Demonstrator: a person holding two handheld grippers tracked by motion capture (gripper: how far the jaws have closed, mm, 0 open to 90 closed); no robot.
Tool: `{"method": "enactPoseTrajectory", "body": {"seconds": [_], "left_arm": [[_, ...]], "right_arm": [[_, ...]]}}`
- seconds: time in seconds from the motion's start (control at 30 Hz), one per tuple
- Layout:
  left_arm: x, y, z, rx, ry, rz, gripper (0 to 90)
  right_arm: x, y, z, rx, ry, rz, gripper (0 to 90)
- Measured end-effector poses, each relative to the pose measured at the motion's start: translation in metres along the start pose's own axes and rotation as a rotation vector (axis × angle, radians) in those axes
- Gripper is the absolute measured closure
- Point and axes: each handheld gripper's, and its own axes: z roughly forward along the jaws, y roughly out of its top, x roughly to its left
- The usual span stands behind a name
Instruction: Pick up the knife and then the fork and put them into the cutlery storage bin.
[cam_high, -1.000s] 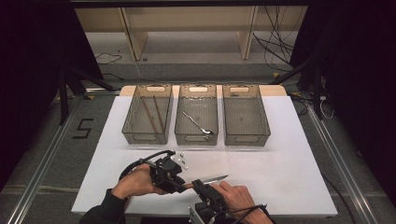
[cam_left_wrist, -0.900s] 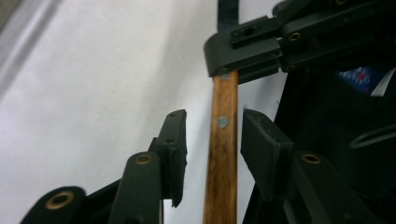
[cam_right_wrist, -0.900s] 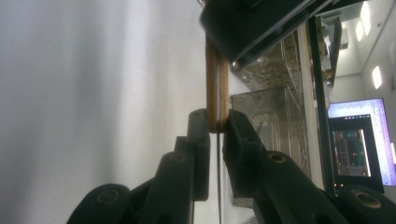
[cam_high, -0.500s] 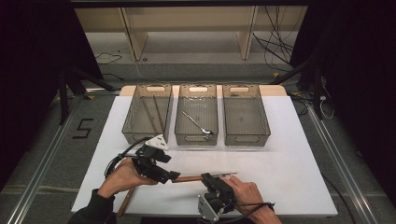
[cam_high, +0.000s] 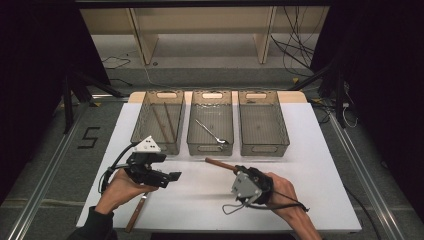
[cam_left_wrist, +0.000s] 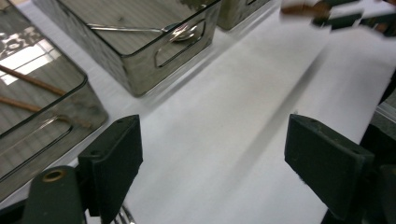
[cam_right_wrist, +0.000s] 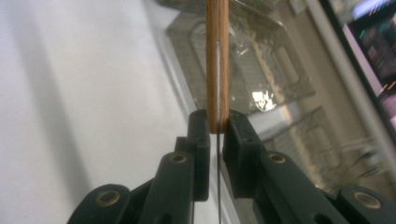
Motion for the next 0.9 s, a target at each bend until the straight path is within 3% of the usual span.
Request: {"method": "enactPoseTrajectory", "body": {"seconds": [0.27, 0.43, 0.63, 0.77, 0.9], "left_arm": [[0.005, -0.018, 0.000, -0.050, 0.051, -0.035, 17.0], [0.009, -0.029, 0.002, -0.052, 0.057, -0.068, 16.4], [0.012, -0.041, 0.004, -0.070, 0.064, -0.098, 16.3], [0.014, -0.048, 0.006, -0.084, 0.064, -0.114, 16.2], [0.015, -0.053, 0.007, -0.076, 0.068, -0.129, 16.0]], "right_arm": [[-0.064, -0.009, 0.005, -0.031, 0.133, 0.423, 81.4], [-0.101, -0.020, 0.014, -0.050, 0.233, 0.631, 81.3], [-0.133, -0.029, 0.025, -0.057, 0.283, 0.791, 81.3], [-0.151, -0.034, 0.033, -0.035, 0.288, 0.868, 81.3], [-0.164, -0.037, 0.044, 0.000, 0.282, 0.913, 81.4]]}}
